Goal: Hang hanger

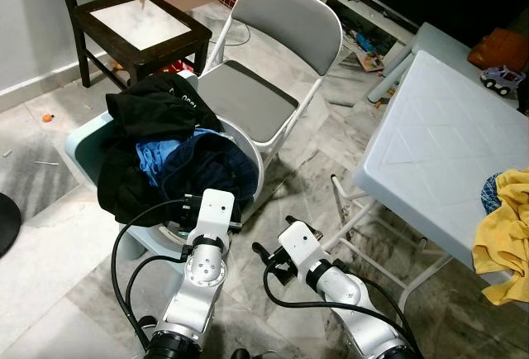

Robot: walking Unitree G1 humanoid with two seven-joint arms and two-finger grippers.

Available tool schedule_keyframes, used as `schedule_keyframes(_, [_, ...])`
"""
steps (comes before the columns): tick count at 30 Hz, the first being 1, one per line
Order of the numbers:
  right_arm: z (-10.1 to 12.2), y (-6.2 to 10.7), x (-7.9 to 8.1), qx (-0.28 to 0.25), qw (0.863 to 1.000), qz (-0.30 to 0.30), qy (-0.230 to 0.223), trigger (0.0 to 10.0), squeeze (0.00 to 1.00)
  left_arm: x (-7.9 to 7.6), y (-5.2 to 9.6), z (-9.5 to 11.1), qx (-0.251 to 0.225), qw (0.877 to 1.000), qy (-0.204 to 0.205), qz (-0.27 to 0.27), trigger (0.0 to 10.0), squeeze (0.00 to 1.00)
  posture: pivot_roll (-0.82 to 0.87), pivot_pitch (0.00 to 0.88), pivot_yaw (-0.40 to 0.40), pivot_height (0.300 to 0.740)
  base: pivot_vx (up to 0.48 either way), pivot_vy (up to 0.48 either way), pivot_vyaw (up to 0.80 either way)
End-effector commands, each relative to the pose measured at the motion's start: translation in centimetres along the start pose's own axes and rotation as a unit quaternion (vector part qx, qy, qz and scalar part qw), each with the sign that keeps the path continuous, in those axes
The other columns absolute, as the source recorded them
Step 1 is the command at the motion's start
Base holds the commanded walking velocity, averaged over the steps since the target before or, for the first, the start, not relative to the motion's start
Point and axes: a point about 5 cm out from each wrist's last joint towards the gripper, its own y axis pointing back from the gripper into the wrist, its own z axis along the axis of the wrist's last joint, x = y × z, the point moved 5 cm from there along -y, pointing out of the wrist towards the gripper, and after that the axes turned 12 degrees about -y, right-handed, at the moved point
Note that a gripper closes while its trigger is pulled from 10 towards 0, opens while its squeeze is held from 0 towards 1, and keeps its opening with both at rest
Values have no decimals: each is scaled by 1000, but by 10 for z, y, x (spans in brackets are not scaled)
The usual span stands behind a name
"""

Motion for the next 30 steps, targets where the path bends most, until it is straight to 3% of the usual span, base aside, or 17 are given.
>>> schedule_keyframes(1, [-10, 4, -9, 19, 1000, -14, -1, 10000, 0, -31, 7, -2, 24, 998, 43, -32, 10000, 0, 164, 191, -322, 740, 0, 0, 0])
schedule_keyframes(2, [-10, 4, -9, 19, 1000, -15, -2, 10000, 0, -31, 5, -3, 27, 998, 49, -34, 10000, 0, 164, 191, -322, 740, 0, 0, 0])
schedule_keyframes(3, [-10, 4, -9, 19, 1000, -16, -2, 10000, 0, -31, 3, -4, 33, 997, 52, -37, 4863, 0, 160, 191, -317, 740, 0, 0, 0])
schedule_keyframes(4, [-10, 4, -10, 18, 1000, -17, -3, 10000, 0, -34, 0, -6, 48, 996, 63, -44, 4275, 0, 160, 191, -317, 740, 0, 0, 0])
schedule_keyframes(8, [-10, 4, -9, 18, 1000, -19, -5, 10000, 0, -40, -3, -3, 55, 994, 71, -60, 4392, 0, 155, 189, -310, 740, 0, 0, 0])
schedule_keyframes(10, [-10, 5, -9, 18, 1000, -21, -6, 10000, 0, -47, -4, 1, 62, 993, 78, -66, 3255, 0, 155, 189, -309, 740, 0, 0, 0])
schedule_keyframes(11, [-11, 5, -9, 18, 1000, -21, -6, 10000, 0, -48, -5, 0, 67, 992, 79, -67, 3255, 0, 154, 187, -307, 740, 0, 0, 0])
schedule_keyframes(12, [-11, 4, -10, 18, 1000, -22, -7, 10000, 0, -51, -5, 1, 72, 991, 88, -70, 824, 0, 154, 187, -307, 740, 0, 0, 0])
schedule_keyframes(14, [-11, 4, -10, 18, 1000, -22, -7, 10000, 0, -53, -5, 3, 72, 990, 98, -72, 824, 0, 154, 187, -307, 740, 0, 0, 0])
schedule_keyframes(15, [-11, 4, -10, 18, 1000, -22, -7, 10000, 0, -54, -5, 3, 76, 989, 101, -71, 0, 0, 157, 186, -307, 740, 0, 0, 0])
schedule_keyframes(18, [-10, 3, -10, 18, 1000, -22, -6, 10000, 0, -57, -3, -7, 106, 985, 119, -73, 0, 0, 162, 187, -309, 740, 0, 0, 0])
schedule_keyframes(24, [-10, 3, -10, 18, 1000, -22, -6, 10000, 0, -55, -2, -15, 119, 983, 121, -72, 0, 0, 166, 189, -312, 740, 0, 0, 0])
schedule_keyframes(30, [-11, 2, -9, 19, 1000, -18, -5, 10000, 0, -44, -2, -34, 138, 983, 107, -61, 0, 0, 173, 187, -313, 740, 0, 0, 0])
